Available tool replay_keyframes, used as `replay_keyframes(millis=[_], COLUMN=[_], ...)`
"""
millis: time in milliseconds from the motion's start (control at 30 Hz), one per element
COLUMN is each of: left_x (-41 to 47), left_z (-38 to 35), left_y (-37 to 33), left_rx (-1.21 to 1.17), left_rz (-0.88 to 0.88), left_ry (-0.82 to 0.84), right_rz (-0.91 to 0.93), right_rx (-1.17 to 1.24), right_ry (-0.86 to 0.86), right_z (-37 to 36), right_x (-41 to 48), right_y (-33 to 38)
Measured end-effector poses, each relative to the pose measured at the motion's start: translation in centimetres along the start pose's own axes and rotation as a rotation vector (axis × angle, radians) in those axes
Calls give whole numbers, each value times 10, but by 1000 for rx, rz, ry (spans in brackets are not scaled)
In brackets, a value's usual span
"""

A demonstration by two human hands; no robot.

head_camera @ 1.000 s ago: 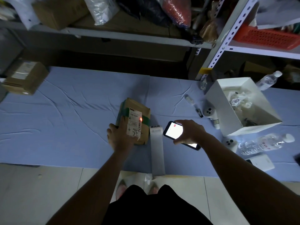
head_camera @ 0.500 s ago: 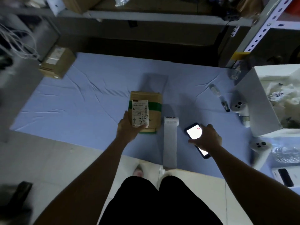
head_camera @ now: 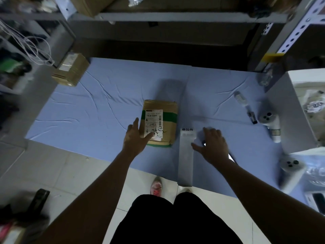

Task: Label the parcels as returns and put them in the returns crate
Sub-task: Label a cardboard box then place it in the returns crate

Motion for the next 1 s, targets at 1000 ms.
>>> replay_keyframes(millis=[1000], left_x=[41], left_z=[-85], left_y=[-121], left_rx=[36], left_rz=[-695], left_ry=[412], right_rz=[-113], right_rx=[955], right_ry=[-122], right_z=[-14], right_x=[-18], right_y=[29])
Point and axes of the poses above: each hand's wrist, its own x-axis towards the middle knuckle, its own z-axis out of the back of the hand, y = z × x, the point moved 6 cm from there along x, towards the middle knuckle, and after that the axes turned 13 degrees about y, right-handed, at the moved point
